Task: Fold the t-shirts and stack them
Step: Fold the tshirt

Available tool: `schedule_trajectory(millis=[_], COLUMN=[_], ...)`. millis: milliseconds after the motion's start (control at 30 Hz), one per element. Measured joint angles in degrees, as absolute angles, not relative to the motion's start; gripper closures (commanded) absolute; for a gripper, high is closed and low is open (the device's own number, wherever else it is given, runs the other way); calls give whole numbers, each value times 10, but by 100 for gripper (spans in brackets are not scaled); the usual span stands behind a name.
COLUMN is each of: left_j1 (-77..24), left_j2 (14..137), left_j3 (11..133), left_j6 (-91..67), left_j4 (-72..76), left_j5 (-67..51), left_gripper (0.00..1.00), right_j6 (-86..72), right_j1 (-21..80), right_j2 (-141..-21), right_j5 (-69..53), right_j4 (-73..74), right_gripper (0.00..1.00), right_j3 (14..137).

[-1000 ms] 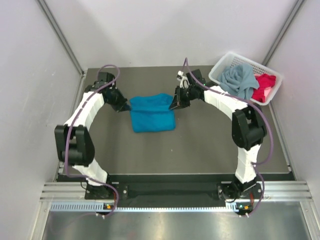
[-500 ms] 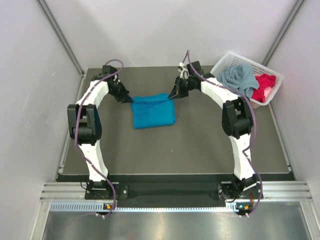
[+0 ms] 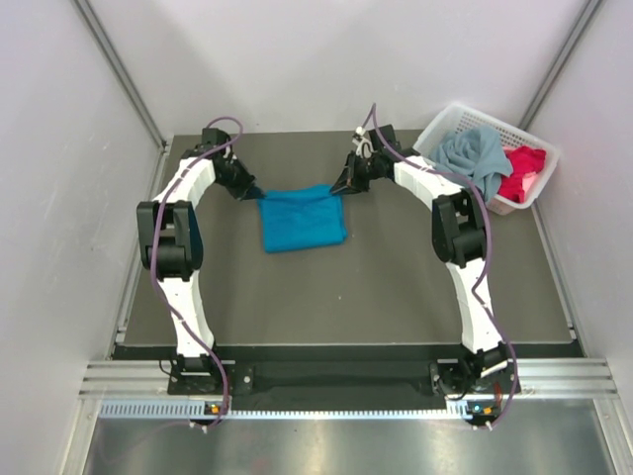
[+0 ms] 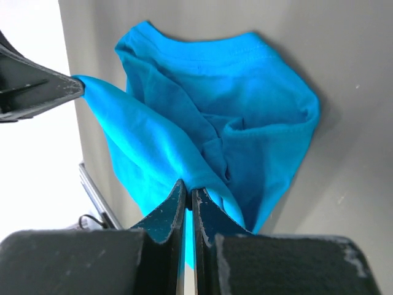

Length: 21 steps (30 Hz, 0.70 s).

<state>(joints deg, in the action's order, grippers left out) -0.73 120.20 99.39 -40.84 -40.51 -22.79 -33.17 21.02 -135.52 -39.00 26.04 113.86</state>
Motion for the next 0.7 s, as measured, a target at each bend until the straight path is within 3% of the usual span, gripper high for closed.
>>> schedule_trajectory(millis=[433, 600, 700], left_j1=[13, 13, 13], left_j2=[1262, 1289, 1300], left_j3=[1025, 1050, 1065], left_j6=[-428, -434, -434], left_j4=[-381, -376, -377], left_j5=[-245, -251, -250], left_gripper=[100, 100, 90], right_j6=[-382, -398, -407], right_j1=[206, 199, 196], right_j2=[-1389, -1409, -1421], right_j5=[-405, -409, -411], right_j4=[210, 199, 190], right_gripper=[100, 94, 89], right_j3=[1164, 1176, 1187])
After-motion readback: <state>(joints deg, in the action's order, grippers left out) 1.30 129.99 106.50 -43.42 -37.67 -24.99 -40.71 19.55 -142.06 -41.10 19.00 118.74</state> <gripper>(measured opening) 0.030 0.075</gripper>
